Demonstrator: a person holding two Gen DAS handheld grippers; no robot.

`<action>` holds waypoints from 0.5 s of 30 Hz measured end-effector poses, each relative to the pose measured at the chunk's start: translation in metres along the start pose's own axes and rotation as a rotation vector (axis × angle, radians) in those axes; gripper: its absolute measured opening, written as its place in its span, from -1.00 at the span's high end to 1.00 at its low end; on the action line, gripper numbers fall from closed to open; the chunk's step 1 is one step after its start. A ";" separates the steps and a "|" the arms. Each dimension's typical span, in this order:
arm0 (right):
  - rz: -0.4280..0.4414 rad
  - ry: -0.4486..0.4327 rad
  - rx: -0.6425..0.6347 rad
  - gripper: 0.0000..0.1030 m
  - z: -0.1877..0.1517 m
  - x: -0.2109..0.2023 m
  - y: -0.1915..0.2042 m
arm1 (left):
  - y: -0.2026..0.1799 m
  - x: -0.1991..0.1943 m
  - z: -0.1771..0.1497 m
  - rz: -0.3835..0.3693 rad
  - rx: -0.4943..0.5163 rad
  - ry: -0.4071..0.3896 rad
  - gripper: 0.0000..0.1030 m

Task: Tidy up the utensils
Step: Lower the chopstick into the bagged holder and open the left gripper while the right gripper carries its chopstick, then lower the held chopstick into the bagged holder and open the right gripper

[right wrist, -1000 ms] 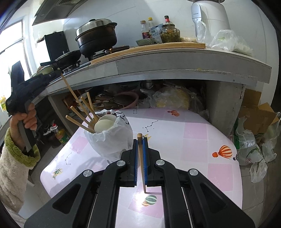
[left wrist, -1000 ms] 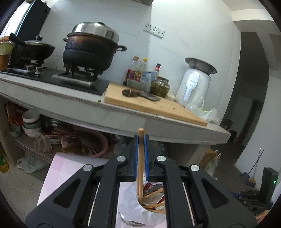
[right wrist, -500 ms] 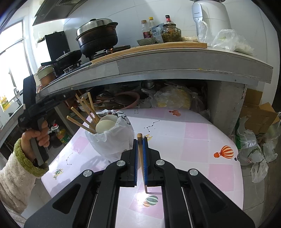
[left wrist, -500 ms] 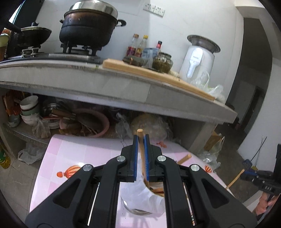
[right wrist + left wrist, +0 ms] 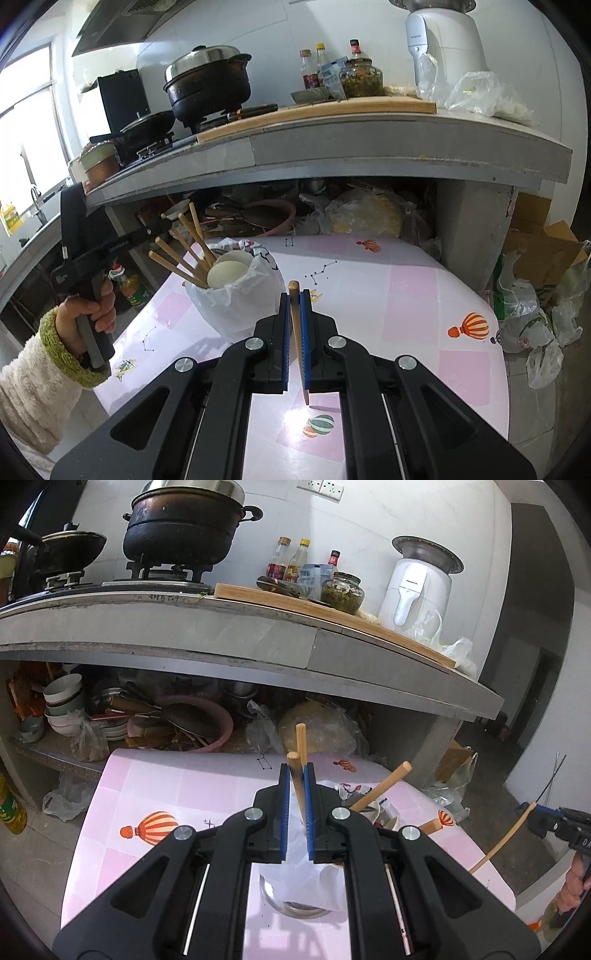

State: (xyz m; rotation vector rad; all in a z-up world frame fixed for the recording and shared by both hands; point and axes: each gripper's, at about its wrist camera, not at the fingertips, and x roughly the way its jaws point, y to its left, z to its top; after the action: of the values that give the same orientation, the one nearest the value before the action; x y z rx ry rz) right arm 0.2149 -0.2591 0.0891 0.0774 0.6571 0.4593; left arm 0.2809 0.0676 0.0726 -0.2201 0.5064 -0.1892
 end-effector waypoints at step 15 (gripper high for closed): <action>0.032 -0.170 -0.083 0.90 0.075 -0.053 0.034 | 0.019 -0.041 0.001 0.014 -0.065 -0.040 0.04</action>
State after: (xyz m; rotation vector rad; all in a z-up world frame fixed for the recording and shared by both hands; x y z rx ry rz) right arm 0.2100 -0.2465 0.1864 0.0481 0.4699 0.5041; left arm 0.2486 0.0955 0.0874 -0.2831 0.4749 -0.1543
